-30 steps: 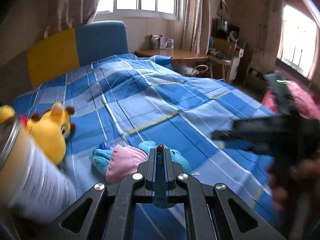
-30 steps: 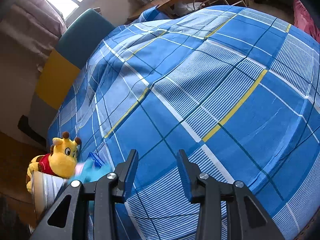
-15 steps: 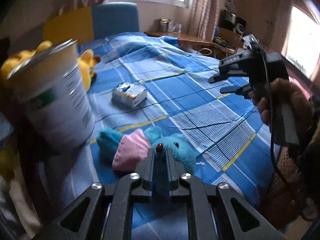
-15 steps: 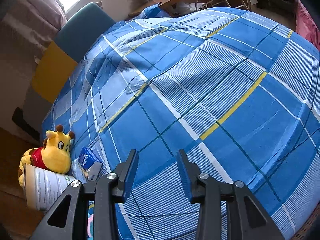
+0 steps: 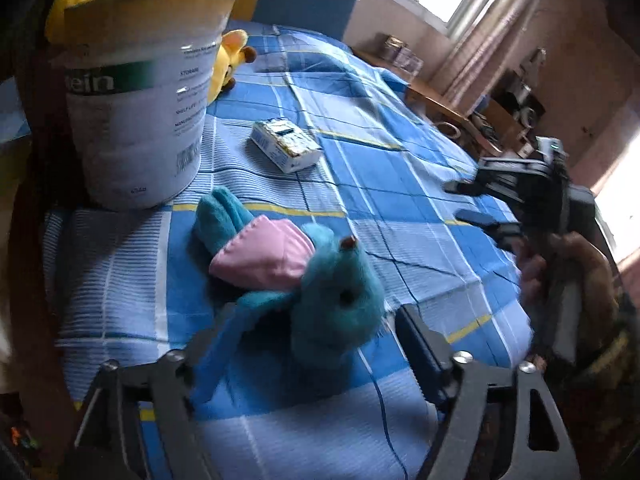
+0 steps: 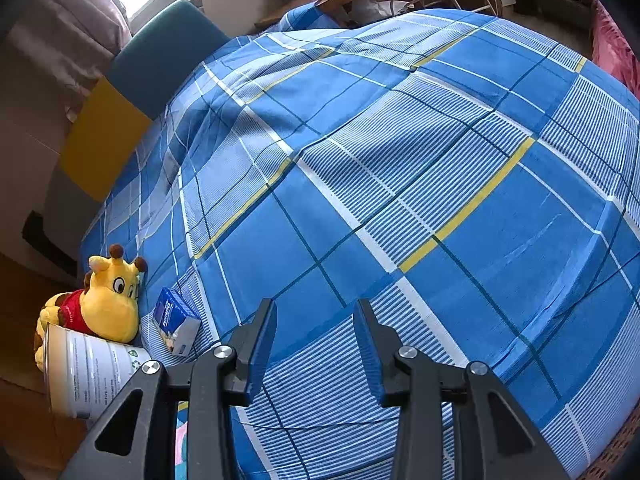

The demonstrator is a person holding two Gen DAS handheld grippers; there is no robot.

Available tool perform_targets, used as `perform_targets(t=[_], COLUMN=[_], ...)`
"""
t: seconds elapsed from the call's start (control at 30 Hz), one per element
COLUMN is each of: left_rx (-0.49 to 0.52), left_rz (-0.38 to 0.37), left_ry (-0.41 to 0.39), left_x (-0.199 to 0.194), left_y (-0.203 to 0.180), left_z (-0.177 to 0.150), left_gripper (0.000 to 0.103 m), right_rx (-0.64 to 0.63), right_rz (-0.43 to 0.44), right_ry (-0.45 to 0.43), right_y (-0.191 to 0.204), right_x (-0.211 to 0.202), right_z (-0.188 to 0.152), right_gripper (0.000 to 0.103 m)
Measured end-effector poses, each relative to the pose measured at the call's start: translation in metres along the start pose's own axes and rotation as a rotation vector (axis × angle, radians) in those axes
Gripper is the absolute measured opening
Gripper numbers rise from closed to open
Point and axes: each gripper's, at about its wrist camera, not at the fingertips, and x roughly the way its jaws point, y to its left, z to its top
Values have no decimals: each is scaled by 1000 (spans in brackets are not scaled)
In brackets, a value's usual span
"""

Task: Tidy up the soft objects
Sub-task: 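Grasp the blue plush bear with the left gripper and lift it, then grasp the blue Tempo tissue pack with the right gripper while the left holds the bear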

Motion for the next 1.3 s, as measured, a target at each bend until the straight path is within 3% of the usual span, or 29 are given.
perform_targets(t=[0.17, 0.23, 0.3, 0.4, 0.57, 0.77, 0.87, 1.1, 1.3], left_rx=[-25, 4, 45, 133, 208, 211, 217, 199, 186], left_rz=[2, 29, 10, -3, -17, -42, -42, -54, -64], left_ry=[9, 30, 33, 9, 15, 3, -5, -13, -13], left_x=[24, 33, 35, 25, 6, 1, 3, 2, 2], left_y=[-5, -7, -7, -9, 0, 14, 13, 15, 17], left_z=[13, 11, 7, -1, -14, -24, -26, -28, -28], left_gripper=[81, 74, 57, 47, 46, 47, 48, 49, 49], right_rx=[-11, -23, -43, -88, -209, -544, -619, -801, -921], right_rz=[-3, -6, -7, -13, 29, 60, 51, -20, -104], right_ry=[5, 7, 10, 19, 94, 163, 163, 150, 208], right_y=[1, 4, 8, 16, 39, 106, 131, 193, 223], right_x=[1, 1, 3, 6, 18, 33, 43, 82, 121], right_z=[0, -1, -1, -3, -13, -49, -52, -47, -50], right_gripper=[40, 40, 40, 40, 40, 40, 49, 63, 65])
